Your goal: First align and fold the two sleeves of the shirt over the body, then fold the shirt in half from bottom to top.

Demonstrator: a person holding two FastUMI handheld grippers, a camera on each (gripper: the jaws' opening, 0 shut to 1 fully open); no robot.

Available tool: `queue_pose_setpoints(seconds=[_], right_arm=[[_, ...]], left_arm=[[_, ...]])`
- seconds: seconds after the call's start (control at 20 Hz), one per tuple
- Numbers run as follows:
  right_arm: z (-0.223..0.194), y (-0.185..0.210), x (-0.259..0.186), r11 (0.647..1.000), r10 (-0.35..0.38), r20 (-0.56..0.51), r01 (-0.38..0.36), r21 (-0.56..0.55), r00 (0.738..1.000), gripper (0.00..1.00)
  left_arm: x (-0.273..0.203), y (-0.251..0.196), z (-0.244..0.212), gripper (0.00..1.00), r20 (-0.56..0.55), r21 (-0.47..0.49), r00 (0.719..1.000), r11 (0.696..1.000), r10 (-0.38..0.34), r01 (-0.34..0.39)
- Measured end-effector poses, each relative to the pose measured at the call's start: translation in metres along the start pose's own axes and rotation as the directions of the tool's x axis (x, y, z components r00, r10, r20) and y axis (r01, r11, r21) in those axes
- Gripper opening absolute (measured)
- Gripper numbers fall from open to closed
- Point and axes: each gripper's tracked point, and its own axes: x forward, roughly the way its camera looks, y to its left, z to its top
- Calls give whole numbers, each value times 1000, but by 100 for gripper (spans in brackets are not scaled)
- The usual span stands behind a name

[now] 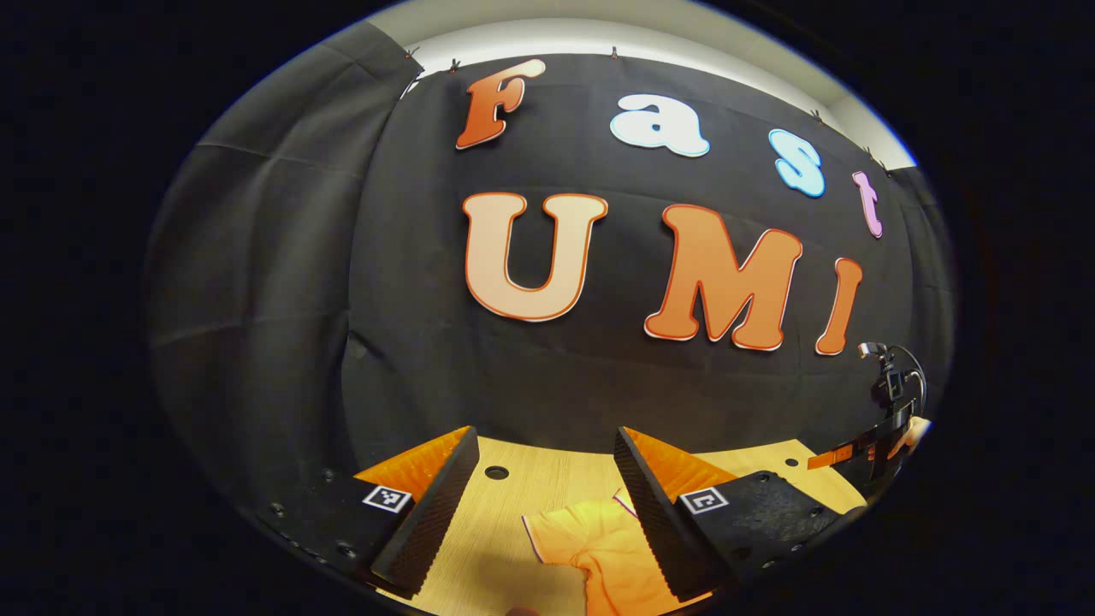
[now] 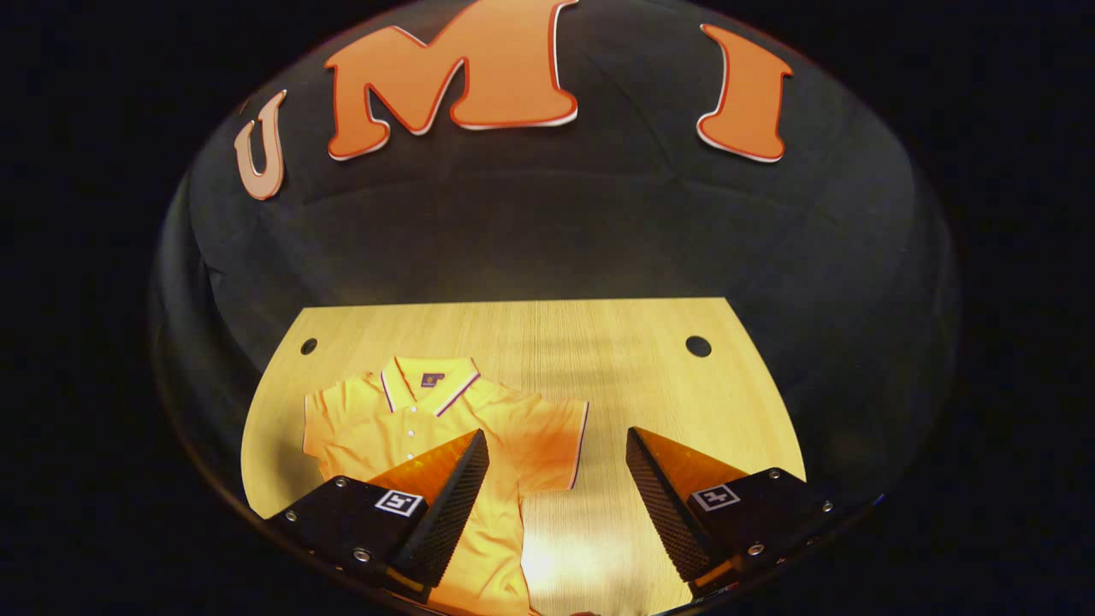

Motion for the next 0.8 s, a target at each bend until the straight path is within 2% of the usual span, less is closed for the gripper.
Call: queue_pose_setpoints(seconds=[0.25, 0.35, 0.5, 0.8], right_arm=[[-28, -7, 62, 1000, -9, -180, 9, -1, 984, 99], [-45, -6, 87, 1000, 6, -273, -2, 16, 962, 99], [-66, -17, 117, 1000, -23, -369, 26, 4, 929, 99], [-85, -25, 158, 998, -37, -458, 60, 36, 888, 99]], left_arm=[[13, 18, -16, 98, -39, -10, 998, 999, 41, -41], [18, 25, -27, 98, -63, -12, 996, 998, 60, -61], [23, 31, -38, 98, -89, -25, 993, 997, 73, -76], [32, 39, -44, 98, -112, -19, 988, 994, 104, -106]])
